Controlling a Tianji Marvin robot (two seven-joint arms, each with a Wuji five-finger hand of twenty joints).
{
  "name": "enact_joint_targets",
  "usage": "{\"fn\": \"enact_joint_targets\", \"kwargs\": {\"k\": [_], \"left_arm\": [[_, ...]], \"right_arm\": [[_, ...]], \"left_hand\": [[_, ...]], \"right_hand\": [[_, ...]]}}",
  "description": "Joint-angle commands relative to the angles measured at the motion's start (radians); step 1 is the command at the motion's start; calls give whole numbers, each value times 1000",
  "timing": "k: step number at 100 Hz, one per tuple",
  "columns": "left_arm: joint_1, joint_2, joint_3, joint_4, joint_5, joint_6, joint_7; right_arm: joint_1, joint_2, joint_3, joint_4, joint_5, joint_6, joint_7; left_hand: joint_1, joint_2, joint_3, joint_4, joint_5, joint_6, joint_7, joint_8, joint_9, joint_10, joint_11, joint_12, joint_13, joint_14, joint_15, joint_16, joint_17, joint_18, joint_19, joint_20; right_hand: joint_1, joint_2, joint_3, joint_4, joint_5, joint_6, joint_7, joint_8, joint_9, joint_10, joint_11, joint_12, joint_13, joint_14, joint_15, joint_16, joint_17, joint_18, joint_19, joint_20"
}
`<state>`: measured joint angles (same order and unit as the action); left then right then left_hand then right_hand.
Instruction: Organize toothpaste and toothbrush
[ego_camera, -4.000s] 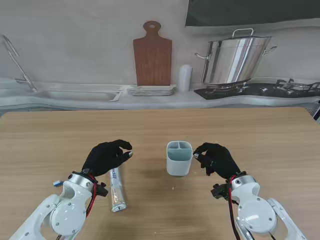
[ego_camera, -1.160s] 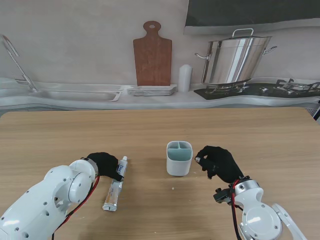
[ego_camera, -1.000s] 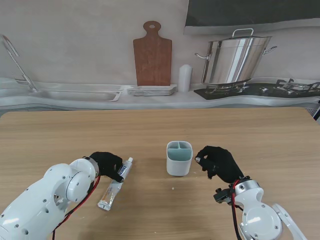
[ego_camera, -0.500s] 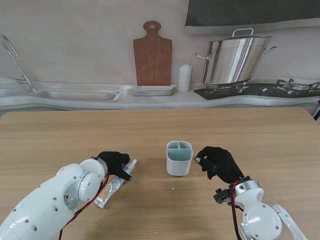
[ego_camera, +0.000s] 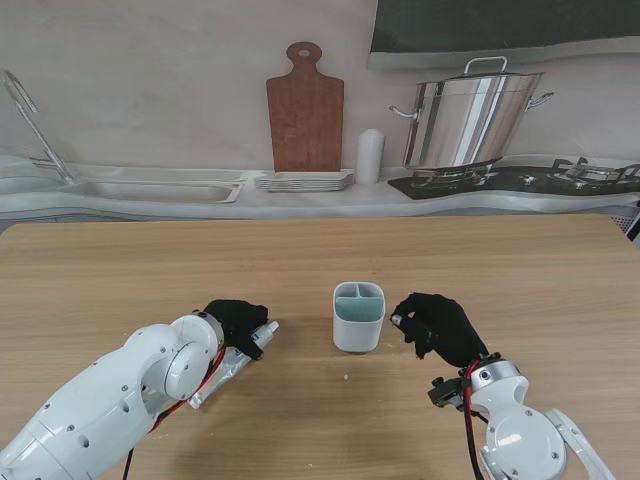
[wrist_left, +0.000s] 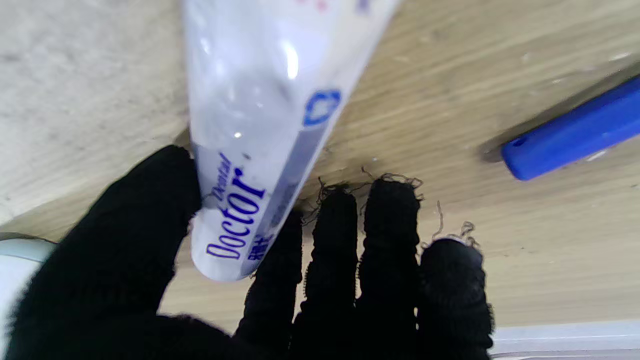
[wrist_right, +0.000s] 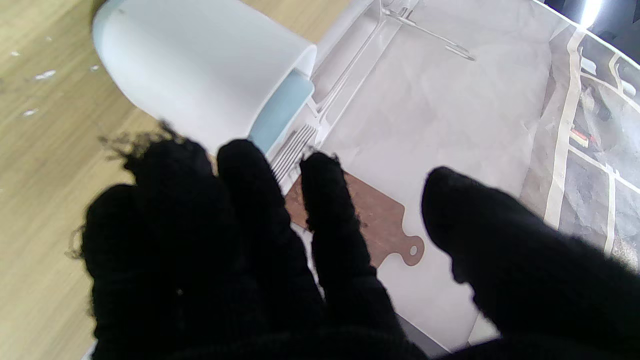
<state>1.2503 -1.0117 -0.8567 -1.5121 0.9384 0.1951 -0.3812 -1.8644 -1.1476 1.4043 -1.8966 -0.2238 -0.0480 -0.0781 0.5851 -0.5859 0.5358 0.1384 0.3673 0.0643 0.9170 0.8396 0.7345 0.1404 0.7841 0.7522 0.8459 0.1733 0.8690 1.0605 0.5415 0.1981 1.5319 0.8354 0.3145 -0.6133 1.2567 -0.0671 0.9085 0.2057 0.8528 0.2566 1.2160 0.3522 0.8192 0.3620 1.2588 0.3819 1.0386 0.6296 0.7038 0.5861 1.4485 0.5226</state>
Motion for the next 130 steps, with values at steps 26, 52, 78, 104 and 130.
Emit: {"fn": "enact_joint_targets", "kwargs": {"k": [26,52,78,104,130], "left_arm": [[-11,-12,21,63,-55,-21,8],[0,-20,-6,70,-106,-46,42],[107,-39,-123,-44,-111,-59,143],[229,-60,-242,-224,-79,-63,262],[239,-74,-277,-324,-89,-57,309]], "right_arm": [[-10,-2,-2,-7,-3,0,18],[-10,-3,-2,-8,-3,3,17],[-8,-5,0,-7,-7,6,6],[-10,-10,8,-4,-22,-4,-23],[-11,-12,14,1,-25,-20,-33]], "left_hand": [[225,-212,327,-60,138,-148,182,108,252,-80,-66,241,209,-46,178,45,198,-70,176,-62],[211,-245,505,80,266,-203,288,160,361,-54,31,239,356,-62,302,57,383,-87,287,-96],[203,-280,591,93,330,-212,308,193,426,-24,66,209,413,-75,414,19,501,-90,339,-123],[203,-264,611,71,328,-212,326,227,435,-20,86,212,415,-88,459,-8,532,-89,353,-128],[192,-241,629,33,303,-201,344,255,450,-17,104,208,420,-111,500,-36,540,-114,389,-123]], "right_hand": [[-30,25,-12,22,40,-3,-11,12,13,59,1,8,18,69,11,-6,-11,92,18,39],[-30,25,-12,22,41,-4,-13,15,13,60,1,8,18,69,11,-6,-11,92,18,38],[-32,20,-12,22,40,-16,-12,19,8,60,-2,7,17,69,4,-9,-12,92,18,38],[-30,5,-5,13,37,-28,-8,14,-2,58,-7,6,16,66,-16,-16,-20,87,12,35],[-32,-6,1,3,35,-39,0,-4,-19,61,-23,2,10,67,-51,-26,-39,82,-4,28]]}}
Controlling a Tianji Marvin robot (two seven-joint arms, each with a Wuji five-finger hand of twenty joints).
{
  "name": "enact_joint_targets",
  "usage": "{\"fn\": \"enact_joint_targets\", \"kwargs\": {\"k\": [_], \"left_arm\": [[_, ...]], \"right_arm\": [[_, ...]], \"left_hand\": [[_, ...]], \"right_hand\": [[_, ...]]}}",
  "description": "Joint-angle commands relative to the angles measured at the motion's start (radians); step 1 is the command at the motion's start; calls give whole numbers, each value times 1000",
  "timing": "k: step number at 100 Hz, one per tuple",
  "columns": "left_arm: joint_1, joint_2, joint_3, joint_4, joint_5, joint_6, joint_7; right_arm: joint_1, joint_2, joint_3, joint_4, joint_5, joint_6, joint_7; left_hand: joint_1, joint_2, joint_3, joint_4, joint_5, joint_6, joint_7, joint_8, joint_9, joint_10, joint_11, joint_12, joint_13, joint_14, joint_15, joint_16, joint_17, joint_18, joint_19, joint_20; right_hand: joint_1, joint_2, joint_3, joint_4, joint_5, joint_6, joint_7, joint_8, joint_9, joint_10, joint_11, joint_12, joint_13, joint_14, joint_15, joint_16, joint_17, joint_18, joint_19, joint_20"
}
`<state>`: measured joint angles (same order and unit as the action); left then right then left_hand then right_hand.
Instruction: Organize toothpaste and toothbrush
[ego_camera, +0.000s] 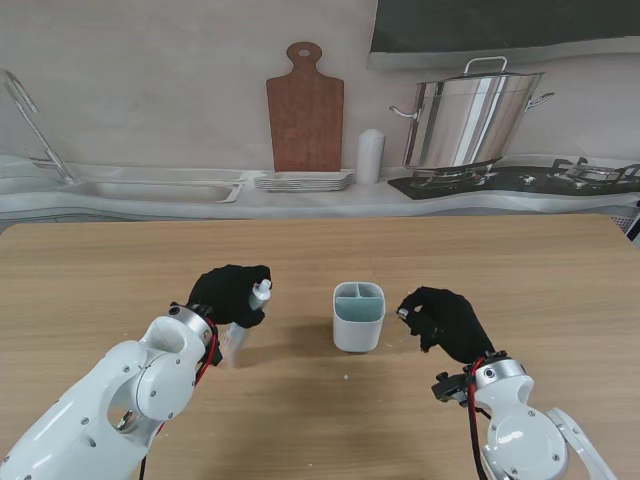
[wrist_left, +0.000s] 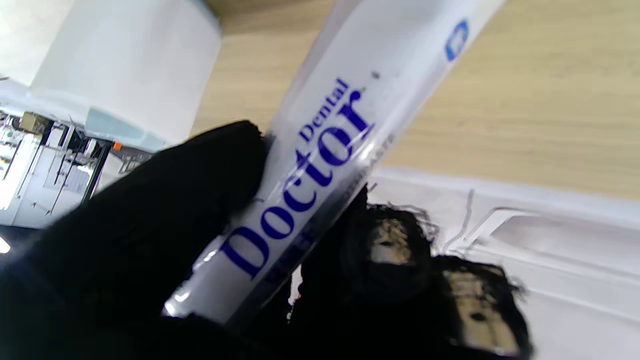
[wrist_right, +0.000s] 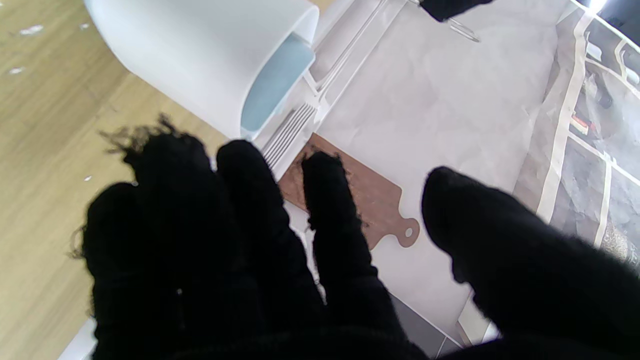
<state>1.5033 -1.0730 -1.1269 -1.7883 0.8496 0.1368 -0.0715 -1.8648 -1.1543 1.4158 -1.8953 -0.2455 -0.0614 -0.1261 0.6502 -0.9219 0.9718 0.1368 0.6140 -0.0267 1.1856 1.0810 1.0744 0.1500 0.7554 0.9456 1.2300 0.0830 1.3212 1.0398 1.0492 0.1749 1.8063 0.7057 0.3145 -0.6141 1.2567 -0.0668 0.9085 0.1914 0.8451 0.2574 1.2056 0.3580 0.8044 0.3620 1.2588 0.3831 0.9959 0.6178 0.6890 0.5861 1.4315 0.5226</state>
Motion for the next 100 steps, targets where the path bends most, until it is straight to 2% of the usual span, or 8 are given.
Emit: {"fn": "enact_joint_targets", "kwargs": {"k": [1,28,41,55,74,100], "left_arm": [[-15,-13,-7,-51,0,1,1],[-64,-20,5,-100,-19,0,5],[-89,-22,16,-114,-27,-6,3],[-97,-25,23,-137,-40,-12,9],[-84,-31,26,-186,-54,-19,33],[-50,-46,46,-247,-122,-16,82]], "right_arm": [[-11,-5,3,0,-4,-7,14],[-8,-8,14,5,-4,-25,1],[-1,-3,26,21,-23,-61,11],[7,0,44,48,-58,-116,8],[18,3,69,80,-105,-177,-6],[24,6,92,103,-163,-236,-20]], "left_hand": [[126,95,197,30,55,-111,77,15,111,-26,133,13,36,-24,52,-20,32,-98,117,7],[123,107,205,8,44,-107,87,27,115,-23,141,10,38,-34,69,-38,34,-109,131,9],[117,110,210,-5,40,-107,90,34,123,-23,147,3,39,-42,83,-50,35,-119,141,12],[114,115,215,-15,41,-103,92,36,130,-21,154,-2,40,-43,95,-58,37,-125,150,14],[112,117,221,-25,41,-101,93,38,135,-17,161,-11,40,-43,109,-70,37,-131,161,17],[110,138,219,-30,42,-90,93,40,142,-4,180,-26,41,-45,136,-92,40,-138,182,20]], "right_hand": [[-31,-6,1,2,34,-25,8,-5,-9,55,-8,2,10,66,-9,-14,-24,82,13,27],[-36,-12,4,-2,35,-33,13,-15,-20,52,-17,0,-3,66,-26,-14,-37,80,3,23],[-48,-12,1,8,29,-45,9,-7,-47,47,-40,-9,-34,62,-65,-21,-60,73,-23,11],[-63,-45,-4,7,-1,-80,-22,20,-120,41,-113,-40,-125,74,-196,-48,-129,74,-96,-25],[-81,-79,0,-2,-72,-130,-43,23,-254,36,-207,-64,-277,73,-356,-97,-221,60,-172,-65],[-101,-106,3,-12,-142,-170,-49,25,-386,32,-243,-64,-428,61,-446,-139,-307,38,-230,-95]]}}
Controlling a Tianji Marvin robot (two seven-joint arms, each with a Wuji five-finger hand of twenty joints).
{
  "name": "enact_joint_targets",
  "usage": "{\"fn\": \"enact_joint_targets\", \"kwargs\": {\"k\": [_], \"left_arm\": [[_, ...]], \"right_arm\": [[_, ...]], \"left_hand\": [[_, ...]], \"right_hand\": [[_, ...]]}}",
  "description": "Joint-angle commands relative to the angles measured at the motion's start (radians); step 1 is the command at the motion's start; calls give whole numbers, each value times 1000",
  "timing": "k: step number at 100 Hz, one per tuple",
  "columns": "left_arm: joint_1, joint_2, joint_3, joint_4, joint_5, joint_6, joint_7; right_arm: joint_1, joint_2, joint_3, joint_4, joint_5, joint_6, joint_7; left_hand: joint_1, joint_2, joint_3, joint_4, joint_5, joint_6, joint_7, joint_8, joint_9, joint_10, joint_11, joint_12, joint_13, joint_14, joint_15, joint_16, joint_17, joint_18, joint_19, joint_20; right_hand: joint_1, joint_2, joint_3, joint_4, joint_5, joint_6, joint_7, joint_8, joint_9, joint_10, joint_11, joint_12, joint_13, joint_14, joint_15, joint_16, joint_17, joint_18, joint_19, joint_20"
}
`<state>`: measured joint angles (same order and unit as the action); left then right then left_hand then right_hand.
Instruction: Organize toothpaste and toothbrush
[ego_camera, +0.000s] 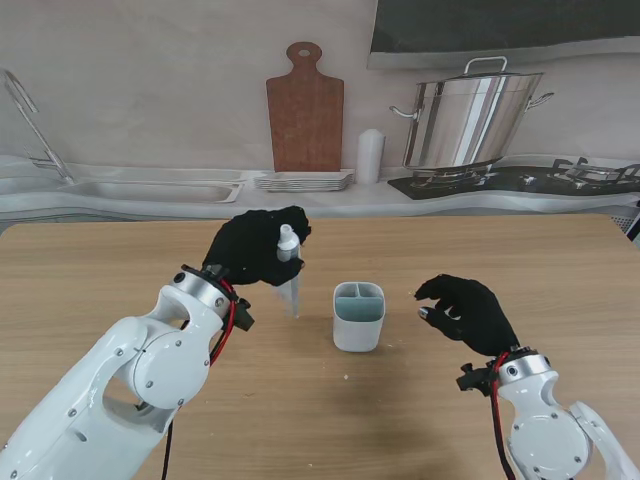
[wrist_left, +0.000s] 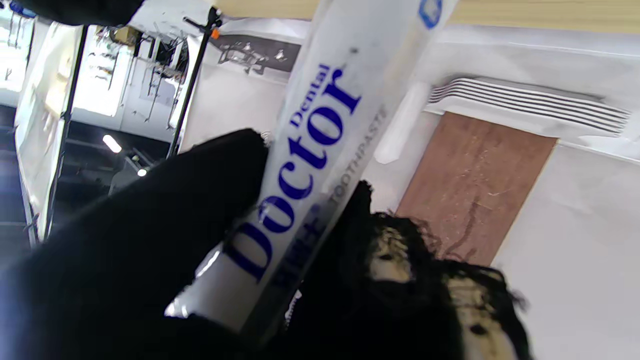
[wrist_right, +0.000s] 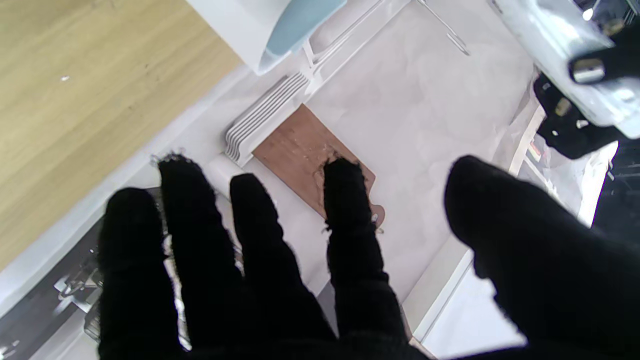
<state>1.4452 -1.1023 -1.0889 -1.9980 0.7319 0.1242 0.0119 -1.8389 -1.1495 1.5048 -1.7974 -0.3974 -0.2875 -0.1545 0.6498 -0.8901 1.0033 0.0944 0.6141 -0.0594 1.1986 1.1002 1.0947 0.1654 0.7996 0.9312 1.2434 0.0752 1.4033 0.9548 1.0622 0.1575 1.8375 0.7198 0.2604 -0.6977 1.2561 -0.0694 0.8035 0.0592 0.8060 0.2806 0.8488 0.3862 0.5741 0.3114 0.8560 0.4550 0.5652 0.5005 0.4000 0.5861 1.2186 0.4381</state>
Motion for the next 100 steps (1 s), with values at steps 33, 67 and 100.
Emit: {"fn": "enact_joint_targets", "kwargs": {"k": [33,67,100], "left_arm": [[18,-40,57,-38,-156,-24,51],[-45,-63,119,22,-283,-33,73],[-105,-87,155,113,-347,-107,123]], "right_arm": [[17,7,12,45,-92,-71,-11],[27,9,21,67,-141,-107,-32],[26,10,27,71,-155,-117,-37]], "left_hand": [[106,151,153,43,38,-36,78,21,126,-4,163,-34,28,-42,83,-34,28,-127,170,7],[107,186,113,78,29,-22,86,17,131,7,193,-54,28,-49,112,-53,31,-136,190,11],[103,189,112,87,30,-23,96,6,140,10,212,-64,29,-53,136,-59,32,-141,206,15]], "right_hand": [[-85,-37,-18,-17,-249,-65,-44,7,-210,-28,-55,-19,-248,-56,-115,-130,-213,-42,-149,-95],[-110,-32,-32,-21,-338,-47,-53,3,-346,-48,-30,-7,-397,-82,-113,-189,-318,-95,-214,-154],[-113,-32,-32,-20,-328,-34,-45,4,-343,-42,-17,-6,-397,-80,-101,-190,-318,-87,-210,-162]]}}
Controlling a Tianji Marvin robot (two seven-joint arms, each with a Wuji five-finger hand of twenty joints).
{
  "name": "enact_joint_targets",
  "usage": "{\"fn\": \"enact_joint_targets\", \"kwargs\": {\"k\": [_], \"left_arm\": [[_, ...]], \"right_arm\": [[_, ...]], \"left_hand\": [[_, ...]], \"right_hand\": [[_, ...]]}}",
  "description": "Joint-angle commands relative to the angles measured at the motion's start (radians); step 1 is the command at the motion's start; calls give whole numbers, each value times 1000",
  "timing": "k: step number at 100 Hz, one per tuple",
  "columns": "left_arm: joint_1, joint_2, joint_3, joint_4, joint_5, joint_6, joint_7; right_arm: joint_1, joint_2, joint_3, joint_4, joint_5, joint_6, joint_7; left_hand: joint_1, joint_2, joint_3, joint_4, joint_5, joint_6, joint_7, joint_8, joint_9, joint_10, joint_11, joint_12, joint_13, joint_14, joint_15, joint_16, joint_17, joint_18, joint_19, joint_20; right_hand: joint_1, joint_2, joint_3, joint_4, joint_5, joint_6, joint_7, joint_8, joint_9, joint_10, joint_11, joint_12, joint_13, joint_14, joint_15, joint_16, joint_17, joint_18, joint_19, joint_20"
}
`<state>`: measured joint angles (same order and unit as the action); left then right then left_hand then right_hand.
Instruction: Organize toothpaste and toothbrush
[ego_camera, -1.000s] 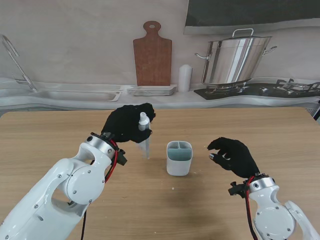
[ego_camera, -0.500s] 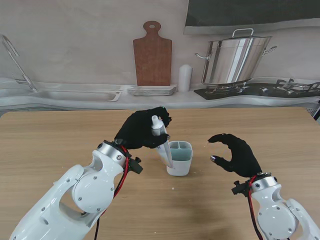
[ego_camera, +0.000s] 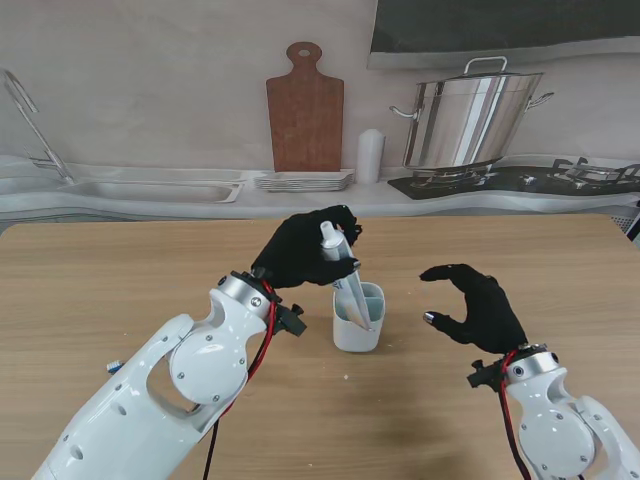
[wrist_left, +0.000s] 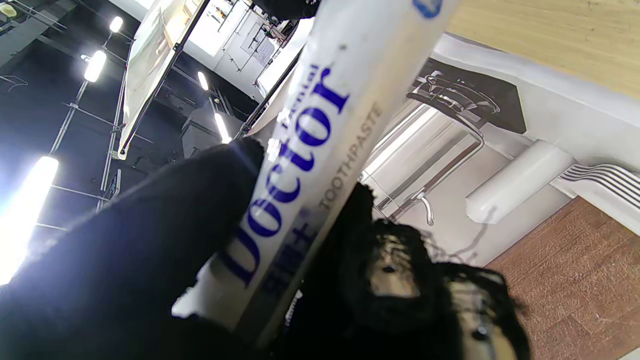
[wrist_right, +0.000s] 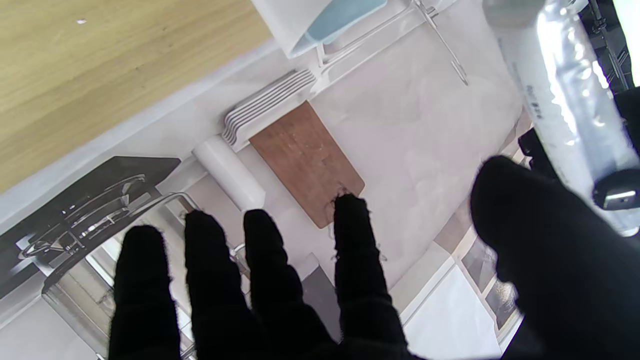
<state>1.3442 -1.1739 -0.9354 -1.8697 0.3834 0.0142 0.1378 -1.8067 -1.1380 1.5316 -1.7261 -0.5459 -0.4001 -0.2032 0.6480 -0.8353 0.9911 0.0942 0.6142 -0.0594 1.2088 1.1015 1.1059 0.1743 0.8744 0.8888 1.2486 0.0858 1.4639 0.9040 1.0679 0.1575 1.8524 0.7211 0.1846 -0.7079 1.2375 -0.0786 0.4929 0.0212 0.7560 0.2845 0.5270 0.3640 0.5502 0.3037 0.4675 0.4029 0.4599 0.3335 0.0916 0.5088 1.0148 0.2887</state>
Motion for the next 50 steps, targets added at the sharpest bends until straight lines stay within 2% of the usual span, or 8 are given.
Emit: {"fn": "enact_joint_targets", "kwargs": {"k": [1,27,50], "left_arm": [[-5,-16,2,-14,2,3,0],[-7,-27,13,-26,-7,10,33],[-25,-35,20,-21,-11,40,46]], "right_arm": [[-7,-1,0,0,-6,-4,12],[-10,0,-1,-1,-2,-10,17],[-12,0,-1,-2,-4,-12,17]], "left_hand": [[105,135,124,87,29,-22,86,5,129,1,138,-22,24,-63,76,-9,27,-141,191,13],[105,134,122,88,26,-18,93,-2,133,2,150,-32,24,-68,87,-19,27,-144,198,14],[107,135,118,86,22,-13,94,-10,136,1,158,-36,24,-69,95,-23,27,-146,202,15]], "right_hand": [[-37,-22,-13,-11,-17,5,5,0,-20,-20,8,2,-9,-27,5,-23,-10,-9,-6,-13],[-42,-16,-18,-11,-9,6,3,-2,-21,-17,8,0,-4,-24,7,-24,-6,-4,-2,-15],[-42,-14,-19,-10,-5,11,2,-3,-24,-14,10,0,-3,-23,8,-25,-6,-2,-1,-18]]}}
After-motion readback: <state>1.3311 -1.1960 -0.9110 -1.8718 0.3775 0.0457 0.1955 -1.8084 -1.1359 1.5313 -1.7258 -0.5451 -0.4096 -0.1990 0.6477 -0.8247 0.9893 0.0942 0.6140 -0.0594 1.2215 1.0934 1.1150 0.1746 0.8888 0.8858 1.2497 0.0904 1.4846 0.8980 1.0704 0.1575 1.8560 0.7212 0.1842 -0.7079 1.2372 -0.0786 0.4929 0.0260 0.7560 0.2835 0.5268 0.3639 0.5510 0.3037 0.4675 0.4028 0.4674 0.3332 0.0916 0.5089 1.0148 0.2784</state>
